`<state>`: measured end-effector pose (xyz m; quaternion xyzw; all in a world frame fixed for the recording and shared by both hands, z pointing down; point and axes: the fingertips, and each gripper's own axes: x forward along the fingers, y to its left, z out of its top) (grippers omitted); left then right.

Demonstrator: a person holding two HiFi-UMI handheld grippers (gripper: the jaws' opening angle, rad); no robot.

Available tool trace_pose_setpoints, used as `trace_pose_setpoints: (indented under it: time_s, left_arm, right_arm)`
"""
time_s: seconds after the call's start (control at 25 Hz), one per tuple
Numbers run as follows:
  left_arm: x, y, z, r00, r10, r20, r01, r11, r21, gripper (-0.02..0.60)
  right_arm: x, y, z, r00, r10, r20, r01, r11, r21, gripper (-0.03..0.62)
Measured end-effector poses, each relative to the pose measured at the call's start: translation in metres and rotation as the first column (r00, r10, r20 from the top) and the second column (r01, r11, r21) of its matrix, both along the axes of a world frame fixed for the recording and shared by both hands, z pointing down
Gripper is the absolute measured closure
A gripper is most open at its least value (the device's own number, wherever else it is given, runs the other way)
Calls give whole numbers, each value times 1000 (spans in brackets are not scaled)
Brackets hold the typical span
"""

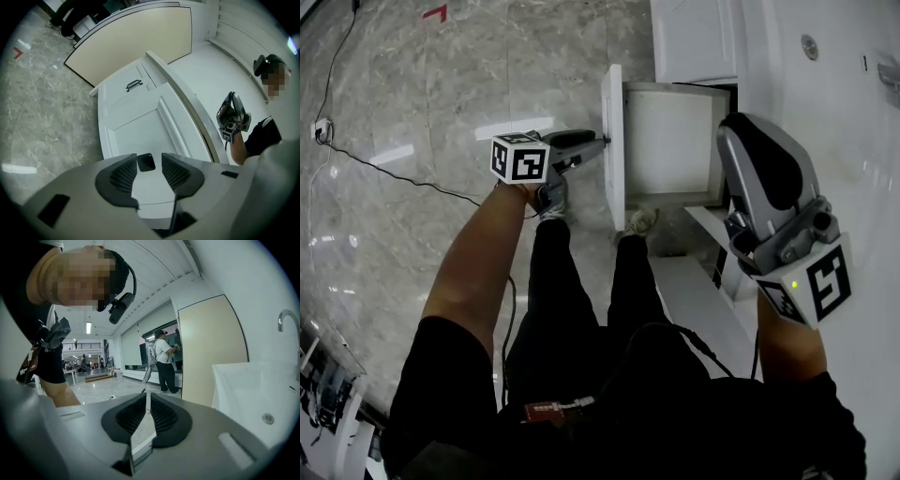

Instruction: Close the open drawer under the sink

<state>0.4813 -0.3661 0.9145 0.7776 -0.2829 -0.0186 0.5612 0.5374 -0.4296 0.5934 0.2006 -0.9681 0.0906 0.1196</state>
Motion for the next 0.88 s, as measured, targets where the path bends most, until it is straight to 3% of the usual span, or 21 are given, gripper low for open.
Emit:
trace_pose_setpoints:
  time_s: [0.32, 0.48, 0.88]
  left_arm:
    - [15, 2, 11, 994, 67, -87, -69, 997, -19, 434]
    - [18, 7, 19, 993, 76, -87, -80, 996, -48, 442]
    - [14, 1, 18, 995, 49, -92, -51, 999, -14, 463]
  right_arm:
    - [1, 2, 9, 1000, -7, -8, 7, 1000, 3, 589]
    - [3, 0, 9, 1000, 0, -18, 0, 1000, 23, 589]
    - [16, -3, 9, 1000, 29, -12, -29, 999, 34, 589]
